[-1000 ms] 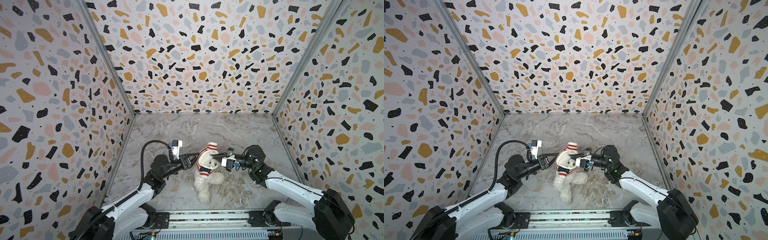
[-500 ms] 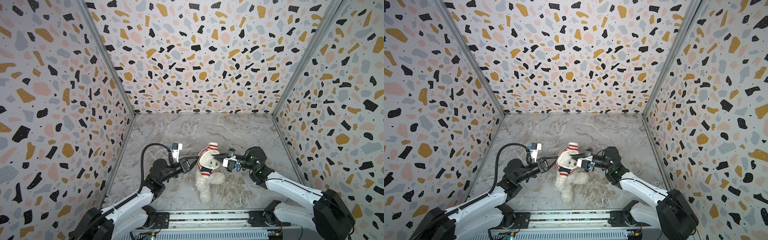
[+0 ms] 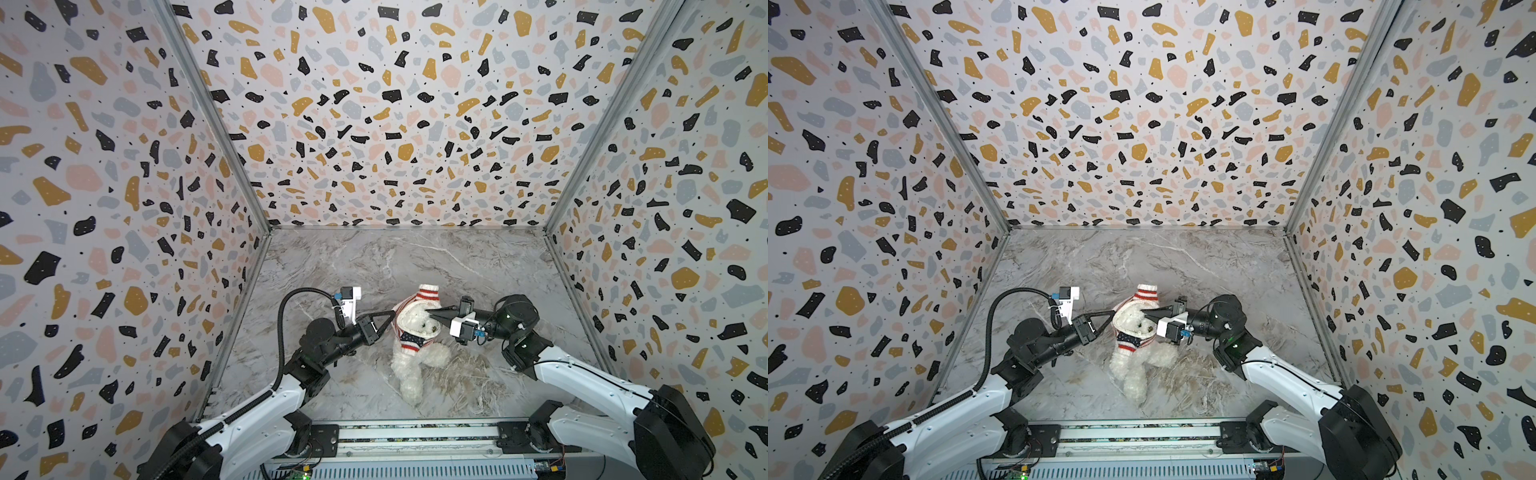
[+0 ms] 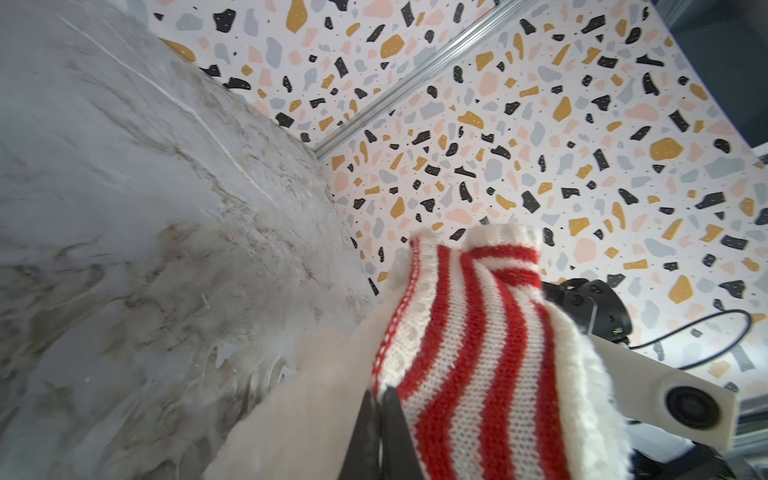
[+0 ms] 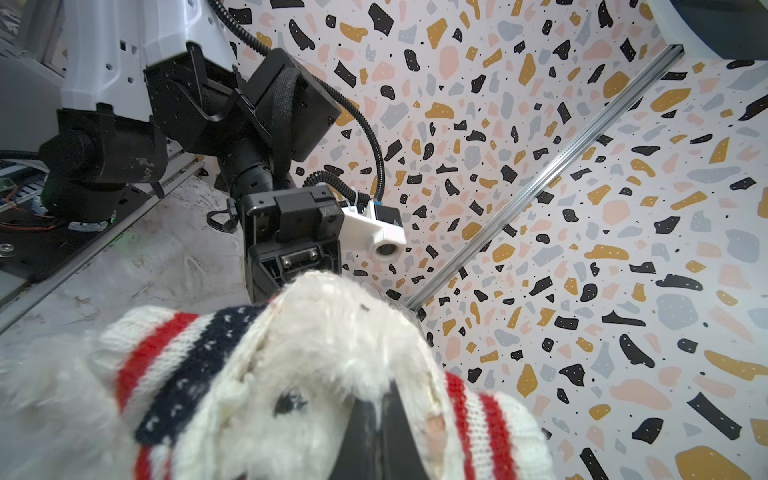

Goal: Dress the teddy bear

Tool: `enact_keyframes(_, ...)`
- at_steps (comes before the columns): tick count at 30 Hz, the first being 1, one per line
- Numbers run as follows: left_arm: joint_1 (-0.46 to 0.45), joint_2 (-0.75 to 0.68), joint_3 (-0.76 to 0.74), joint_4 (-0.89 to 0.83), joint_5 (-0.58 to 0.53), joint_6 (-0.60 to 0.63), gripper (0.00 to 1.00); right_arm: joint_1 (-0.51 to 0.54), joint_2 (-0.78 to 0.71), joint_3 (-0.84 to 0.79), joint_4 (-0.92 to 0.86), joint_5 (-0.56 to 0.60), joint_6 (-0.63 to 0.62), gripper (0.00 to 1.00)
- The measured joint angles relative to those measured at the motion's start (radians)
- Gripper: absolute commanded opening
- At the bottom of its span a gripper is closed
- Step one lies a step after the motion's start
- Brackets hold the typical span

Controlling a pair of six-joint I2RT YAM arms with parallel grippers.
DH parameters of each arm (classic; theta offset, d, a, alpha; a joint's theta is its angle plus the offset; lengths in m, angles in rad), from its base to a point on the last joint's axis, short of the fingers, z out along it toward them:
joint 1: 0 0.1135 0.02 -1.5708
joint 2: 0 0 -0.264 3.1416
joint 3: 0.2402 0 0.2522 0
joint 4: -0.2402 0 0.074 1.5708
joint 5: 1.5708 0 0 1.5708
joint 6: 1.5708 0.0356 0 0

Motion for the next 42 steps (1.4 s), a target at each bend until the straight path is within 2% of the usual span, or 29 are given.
enact_keyframes(13,-0.005,0.201,0.069,-0.104,-0.085,0.15,0.0,0.082,-0.019,0.0,-0.079,-0.01,-0.023,0.0)
enact_keyframes(20,-0.013,0.235,0.113,-0.188,-0.113,0.244,0.0,0.088,-0.021,0.0,-0.094,-0.01,-0.018,0.0)
enact_keyframes(26,-0.035,0.222,0.125,-0.193,-0.105,0.304,0.0,0.09,-0.021,0.0,-0.073,-0.006,0.0,0.0)
enact_keyframes(27,-0.048,0.209,0.126,-0.196,-0.103,0.319,0.04,0.092,-0.021,0.0,-0.066,-0.002,0.002,0.0)
enact_keyframes(30,-0.074,0.141,0.127,-0.234,-0.115,0.364,0.27,0.095,-0.023,0.0,-0.045,0.019,0.005,0.0)
enact_keyframes(32,-0.078,0.072,0.132,-0.292,-0.149,0.403,0.38,0.095,-0.028,0.0,-0.038,0.04,0.003,0.0)
enact_keyframes(38,-0.078,-0.084,0.223,-0.529,-0.29,0.545,0.5,0.071,-0.047,-0.007,-0.03,0.084,-0.004,0.0)
enact_keyframes(42,-0.078,-0.161,0.295,-0.636,-0.306,0.626,0.6,0.031,-0.055,-0.011,-0.027,0.096,-0.003,0.0)
